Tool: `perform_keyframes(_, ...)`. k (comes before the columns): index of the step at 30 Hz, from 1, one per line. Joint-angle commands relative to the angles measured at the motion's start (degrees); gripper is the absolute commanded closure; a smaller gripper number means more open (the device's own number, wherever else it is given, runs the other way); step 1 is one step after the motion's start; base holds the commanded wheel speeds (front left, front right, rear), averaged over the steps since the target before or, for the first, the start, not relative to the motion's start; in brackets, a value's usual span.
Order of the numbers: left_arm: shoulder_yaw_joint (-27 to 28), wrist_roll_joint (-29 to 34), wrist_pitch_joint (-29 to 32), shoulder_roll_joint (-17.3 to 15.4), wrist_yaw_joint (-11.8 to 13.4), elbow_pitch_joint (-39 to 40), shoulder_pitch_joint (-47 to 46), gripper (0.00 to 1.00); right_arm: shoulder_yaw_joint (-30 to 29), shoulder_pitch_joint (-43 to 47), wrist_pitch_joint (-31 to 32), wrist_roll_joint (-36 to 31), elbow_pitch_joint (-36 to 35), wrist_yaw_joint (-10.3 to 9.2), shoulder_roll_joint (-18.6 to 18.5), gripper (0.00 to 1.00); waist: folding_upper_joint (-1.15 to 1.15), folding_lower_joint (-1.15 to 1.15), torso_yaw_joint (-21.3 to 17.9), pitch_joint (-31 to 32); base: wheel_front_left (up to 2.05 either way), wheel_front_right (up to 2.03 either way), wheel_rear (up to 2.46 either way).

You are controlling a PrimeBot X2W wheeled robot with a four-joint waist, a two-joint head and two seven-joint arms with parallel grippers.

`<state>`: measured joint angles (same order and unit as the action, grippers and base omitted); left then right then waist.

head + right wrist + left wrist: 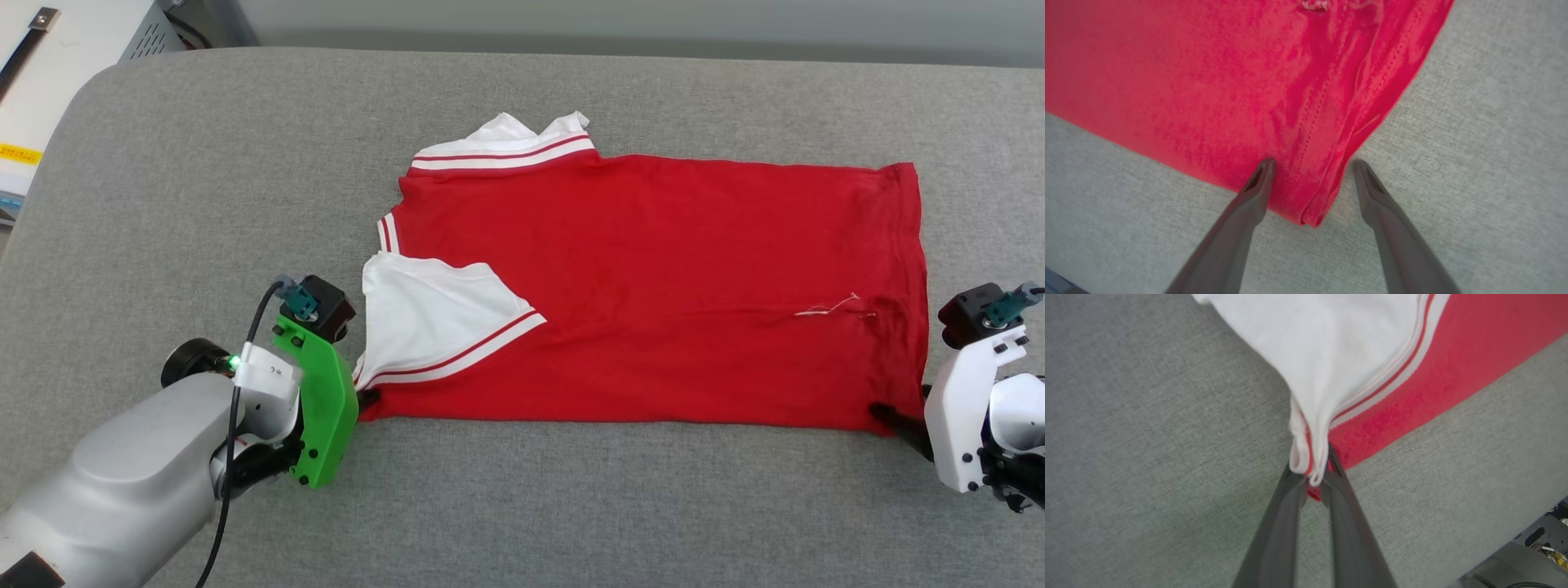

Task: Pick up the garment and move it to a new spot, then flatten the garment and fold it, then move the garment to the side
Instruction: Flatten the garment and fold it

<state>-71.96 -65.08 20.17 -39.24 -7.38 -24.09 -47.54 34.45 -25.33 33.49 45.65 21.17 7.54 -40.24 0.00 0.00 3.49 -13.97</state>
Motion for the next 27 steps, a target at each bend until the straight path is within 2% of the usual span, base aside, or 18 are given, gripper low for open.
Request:
perform_keyframes(1, -0.12, 0.72, -0.40, 0.40, -0.11, -0.37, -0.68, 1.00, 1.02, 1.61, -0.67, 0.59, 1.43, -0.05, 1.48, 0.00, 0.00, 0.00, 0.12, -0.02, 0.00, 0.00, 0.00)
perform_keyframes(2, -0.20, 0.63, -0.59, 0.42, -0.11, -0.53, -0.50, 1.00, 1.23, 1.72, -1.36, 1.08, 1.80, -0.05, 1.67, 0.00, 0.00, 0.00, 0.06, 0.16, 0.00, 0.00, 0.00)
perform_keyframes(3, -0.25, 0.54, -0.74, 0.39, -0.11, -0.66, -0.31, 1.00, 1.56, 1.73, -1.95, 1.28, 1.76, -0.05, 1.65, 0.64, 0.00, 0.00, -0.05, 0.35, 0.00, 0.00, 0.00)
perform_keyframes(4, -0.31, 0.38, -0.93, 0.28, -0.11, -0.83, 0.00, 1.00, 1.93, 1.65, -2.87, 1.46, 1.53, -0.05, 1.49, 1.00, 0.00, 0.00, -0.26, 0.65, 0.00, 0.00, 0.00)
perform_keyframes(11, -0.46, -1.56, -3.21, -1.27, -0.11, -0.44, 2.56, 1.00, 3.39, 1.17, -7.76, 2.39, -2.06, -0.05, -1.07, 1.00, 0.00, 0.00, -1.90, 3.86, 0.00, 0.00, 0.00)
perform_keyframes(15, -0.52, -2.24, -3.75, -3.50, -0.11, 1.74, 3.85, 1.00, 2.54, 2.65, -9.79, 3.20, -5.78, -0.05, -3.49, 1.00, 0.00, 0.00, -2.23, 5.87, 0.00, 0.00, 0.00)
perform_keyframes(19, -0.49, -2.88, -3.67, -6.00, 0.04, 4.85, 5.07, 1.00, 0.61, 5.64, -10.44, 4.12, -9.55, -0.05, -5.77, 1.00, 0.00, 0.00, -2.18, 7.17, 0.00, 0.00, 0.00)
perform_keyframes(27, -0.70, -3.29, -3.08, -9.03, 2.67, 11.89, 8.93, 1.00, -5.33, 14.44, -10.60, 4.54, -14.78, -0.05, -7.88, 1.00, 0.00, 0.00, -2.03, 7.11, 0.00, 0.00, 0.00)
